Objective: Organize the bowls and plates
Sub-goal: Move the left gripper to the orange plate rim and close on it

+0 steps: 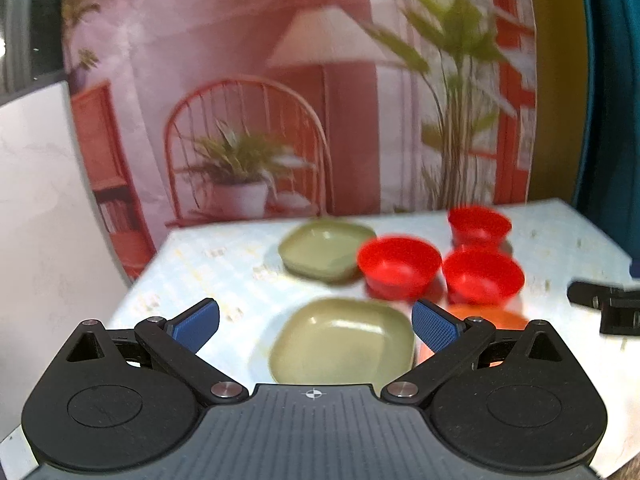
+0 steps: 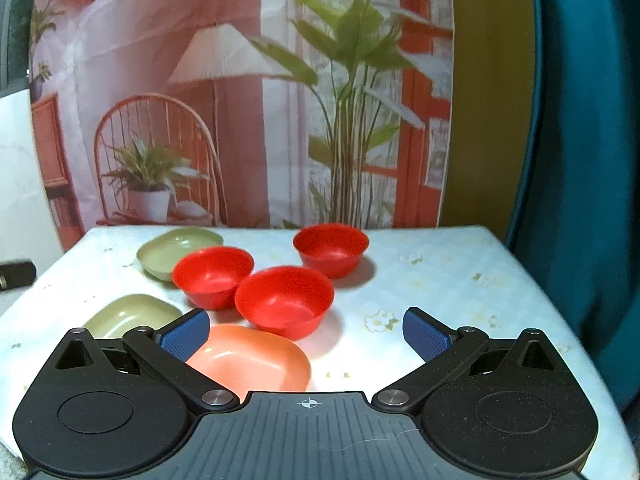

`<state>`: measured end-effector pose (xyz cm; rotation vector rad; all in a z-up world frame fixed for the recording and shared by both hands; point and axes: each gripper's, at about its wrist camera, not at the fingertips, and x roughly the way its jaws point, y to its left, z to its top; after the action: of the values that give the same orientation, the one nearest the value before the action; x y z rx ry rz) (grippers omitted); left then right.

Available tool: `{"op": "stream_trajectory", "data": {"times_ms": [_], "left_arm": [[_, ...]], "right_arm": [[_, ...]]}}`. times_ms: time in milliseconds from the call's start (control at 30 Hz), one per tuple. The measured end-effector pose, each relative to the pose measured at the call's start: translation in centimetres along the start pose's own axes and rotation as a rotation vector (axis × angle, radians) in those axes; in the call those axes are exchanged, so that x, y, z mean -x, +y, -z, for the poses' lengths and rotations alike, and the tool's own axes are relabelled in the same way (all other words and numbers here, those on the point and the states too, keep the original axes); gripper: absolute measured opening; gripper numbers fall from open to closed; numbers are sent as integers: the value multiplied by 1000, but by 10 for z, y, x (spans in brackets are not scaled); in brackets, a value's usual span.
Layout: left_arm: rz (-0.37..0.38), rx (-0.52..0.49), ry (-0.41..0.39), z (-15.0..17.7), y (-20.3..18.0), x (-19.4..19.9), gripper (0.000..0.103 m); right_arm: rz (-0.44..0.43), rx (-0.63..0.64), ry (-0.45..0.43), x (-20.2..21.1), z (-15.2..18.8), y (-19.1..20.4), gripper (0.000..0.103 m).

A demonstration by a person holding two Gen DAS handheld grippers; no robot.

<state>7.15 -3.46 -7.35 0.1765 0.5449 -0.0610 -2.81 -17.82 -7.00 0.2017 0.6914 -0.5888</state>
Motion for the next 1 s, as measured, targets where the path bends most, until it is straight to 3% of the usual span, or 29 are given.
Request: {"op": "stream_trajectory", "data": {"times_ms": [133, 267, 433, 667, 833, 1000], "left_arm": [[-12, -33, 10, 7, -7, -19, 102], [24, -17, 36, 11, -14, -35, 100], [100, -17, 109, 17, -22, -56, 83], [159, -5, 157, 22, -27, -72, 70], [147, -28, 230, 25, -34, -85, 54], [197, -25, 248, 27, -35, -83, 42]], "right_arm": [[-7, -13, 33, -23, 5, -4, 102], [-14, -8, 70, -41, 13, -6, 101], [-17, -26, 124, -57, 22, -13, 98], [-30, -36, 165, -73, 28, -17, 93], [-43, -38, 191, -81, 31, -19, 85], [-48, -40, 208, -85, 35, -22, 78]]}}
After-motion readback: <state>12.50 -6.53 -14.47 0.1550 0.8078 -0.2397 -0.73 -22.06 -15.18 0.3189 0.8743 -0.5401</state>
